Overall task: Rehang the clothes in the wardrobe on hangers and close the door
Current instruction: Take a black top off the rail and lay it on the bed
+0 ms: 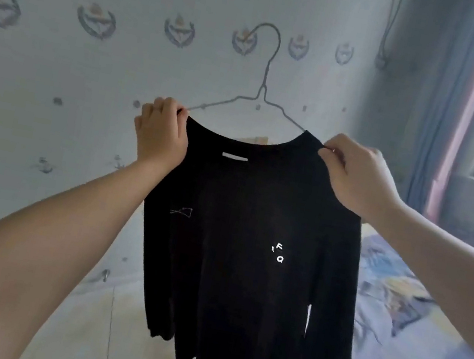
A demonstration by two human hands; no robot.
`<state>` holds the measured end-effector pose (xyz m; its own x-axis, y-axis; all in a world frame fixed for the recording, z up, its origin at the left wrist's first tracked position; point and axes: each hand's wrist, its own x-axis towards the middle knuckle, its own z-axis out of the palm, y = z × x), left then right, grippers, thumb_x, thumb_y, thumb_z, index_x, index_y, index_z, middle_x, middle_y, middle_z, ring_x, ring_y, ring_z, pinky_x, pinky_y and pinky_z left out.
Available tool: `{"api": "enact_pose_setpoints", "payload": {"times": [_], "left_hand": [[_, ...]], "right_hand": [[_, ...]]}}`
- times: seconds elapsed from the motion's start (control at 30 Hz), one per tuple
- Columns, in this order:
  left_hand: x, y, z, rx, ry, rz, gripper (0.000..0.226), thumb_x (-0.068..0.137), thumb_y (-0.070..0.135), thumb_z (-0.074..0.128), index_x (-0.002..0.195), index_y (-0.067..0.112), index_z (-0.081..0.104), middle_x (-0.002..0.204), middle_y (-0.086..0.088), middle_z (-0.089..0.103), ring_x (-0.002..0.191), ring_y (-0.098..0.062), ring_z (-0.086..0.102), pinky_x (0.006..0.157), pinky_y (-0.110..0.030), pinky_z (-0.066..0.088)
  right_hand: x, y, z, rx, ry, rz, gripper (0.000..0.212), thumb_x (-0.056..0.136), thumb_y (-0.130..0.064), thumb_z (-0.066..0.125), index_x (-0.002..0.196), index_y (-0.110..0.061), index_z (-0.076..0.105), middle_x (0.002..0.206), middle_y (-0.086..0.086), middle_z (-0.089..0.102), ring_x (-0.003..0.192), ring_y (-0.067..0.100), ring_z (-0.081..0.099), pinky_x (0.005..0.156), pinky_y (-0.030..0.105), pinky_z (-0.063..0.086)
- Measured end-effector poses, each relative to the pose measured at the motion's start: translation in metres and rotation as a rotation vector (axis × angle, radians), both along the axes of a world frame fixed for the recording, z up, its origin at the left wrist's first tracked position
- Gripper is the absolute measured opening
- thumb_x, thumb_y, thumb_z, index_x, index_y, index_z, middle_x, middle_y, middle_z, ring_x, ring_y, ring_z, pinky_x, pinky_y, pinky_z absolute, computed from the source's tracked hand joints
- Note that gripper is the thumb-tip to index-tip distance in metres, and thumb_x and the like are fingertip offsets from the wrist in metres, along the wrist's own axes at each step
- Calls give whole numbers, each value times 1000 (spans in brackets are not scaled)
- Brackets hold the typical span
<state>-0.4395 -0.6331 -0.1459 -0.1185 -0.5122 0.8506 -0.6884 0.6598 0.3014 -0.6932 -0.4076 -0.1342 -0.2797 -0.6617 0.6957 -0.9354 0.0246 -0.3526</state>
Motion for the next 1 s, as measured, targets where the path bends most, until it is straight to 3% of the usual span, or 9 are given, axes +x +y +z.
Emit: {"api": "enact_pose_setpoints", "payload": {"times": [0.13,0.43,0.53,0.73,1.0], "left_hand": [[-49,-69,-29,56,-53,-125,26,101,28,36,105,11,54,110,-11,57,108,-34,47,84,-38,28],[-157,-171,-98,182,-177,-345,24,103,26,39,106,9,55,110,-14,58,109,-37,47,86,-42,30],[-196,-185,-117,222,-230,-411,25,104,27,39,107,9,55,112,-13,58,111,-37,47,89,-45,32],[-293,-198,-150,265,-329,-525,27,105,28,40,110,8,58,114,-12,58,113,-36,47,93,-45,32],[-449,-187,-207,356,-402,-648,22,104,27,47,106,11,61,113,-12,60,107,-36,49,87,-45,34]], "right_hand": [[-22,-33,-36,65,-80,-73,12,99,-34,52,90,-26,56,60,-8,54,59,19,53,64,41,52],[-69,-95,-109,188,-151,-275,15,98,-33,55,94,-20,61,66,0,60,65,20,55,66,41,50],[-91,-100,-129,219,-181,-334,12,97,-31,58,90,-22,60,61,-9,56,61,10,51,60,34,42],[-154,-95,-166,279,-235,-434,12,96,-30,59,90,-20,61,70,-6,60,66,19,55,67,41,51],[-275,-74,-223,310,-327,-600,14,97,-29,60,91,-17,63,61,-19,48,60,18,50,57,32,41]]}}
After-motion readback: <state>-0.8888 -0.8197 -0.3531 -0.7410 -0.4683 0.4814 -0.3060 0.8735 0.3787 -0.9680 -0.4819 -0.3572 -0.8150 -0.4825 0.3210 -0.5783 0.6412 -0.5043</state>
